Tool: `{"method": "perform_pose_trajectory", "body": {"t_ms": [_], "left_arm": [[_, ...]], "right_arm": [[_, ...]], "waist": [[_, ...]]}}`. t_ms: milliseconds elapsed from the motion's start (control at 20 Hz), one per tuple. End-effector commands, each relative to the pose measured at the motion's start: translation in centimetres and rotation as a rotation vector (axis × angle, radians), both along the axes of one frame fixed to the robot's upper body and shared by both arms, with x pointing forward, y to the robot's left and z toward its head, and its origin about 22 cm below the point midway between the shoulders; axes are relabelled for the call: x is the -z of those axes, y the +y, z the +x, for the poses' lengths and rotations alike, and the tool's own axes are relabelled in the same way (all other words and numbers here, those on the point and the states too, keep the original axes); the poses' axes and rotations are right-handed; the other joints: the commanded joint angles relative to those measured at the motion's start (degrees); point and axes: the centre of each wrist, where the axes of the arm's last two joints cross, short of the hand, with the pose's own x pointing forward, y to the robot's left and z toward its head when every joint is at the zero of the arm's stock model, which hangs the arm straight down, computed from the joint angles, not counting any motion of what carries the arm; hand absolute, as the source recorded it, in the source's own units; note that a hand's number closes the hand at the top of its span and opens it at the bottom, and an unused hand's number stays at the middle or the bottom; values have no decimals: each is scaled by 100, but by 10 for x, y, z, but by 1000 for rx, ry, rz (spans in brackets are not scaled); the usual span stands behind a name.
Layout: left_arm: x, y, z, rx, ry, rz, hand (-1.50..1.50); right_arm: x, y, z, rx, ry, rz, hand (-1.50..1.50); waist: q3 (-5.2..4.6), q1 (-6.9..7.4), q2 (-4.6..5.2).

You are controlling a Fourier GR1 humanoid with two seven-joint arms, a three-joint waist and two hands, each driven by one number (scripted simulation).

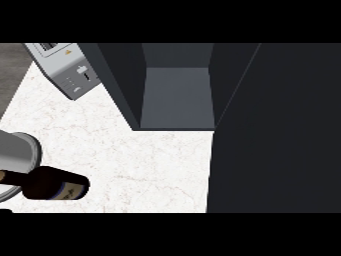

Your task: Pick up the wine, place it into the cabinet and close the cabinet

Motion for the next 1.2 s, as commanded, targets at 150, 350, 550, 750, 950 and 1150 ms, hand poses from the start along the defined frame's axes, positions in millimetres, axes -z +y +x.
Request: {"method": "perform_pose_trajectory", "body": {"t_ms": [150, 350, 550, 750, 950, 1150], "left_arm": [[32, 20, -16, -8, 53, 14, -150], [31, 42, -9, -20, 70, 33, -150], [78, 30, -30, -31, 68, 22, -150], [89, 38, -12, -26, 105, 19, -150], [106, 32, -3, -18, 121, 49, -150], [130, 54, -26, -13, 127, 31, -150]], "right_arm": [[-1, 5, -15, -29, -24, 32, -150], [8, -2, -16, -25, -7, 38, -150], [-1, 3, -11, -9, -10, 12, -150], [6, 2, -15, -30, -12, 18, -150], [-2, 15, -15, -30, -13, 14, -150], [6, 10, -10, -37, -6, -1, -150]], "waist": [[1, -9, -3], [2, -19, -2], [-1, 6, -2], [1, -20, 1], [0, -21, 1], [0, -14, 0]]}}
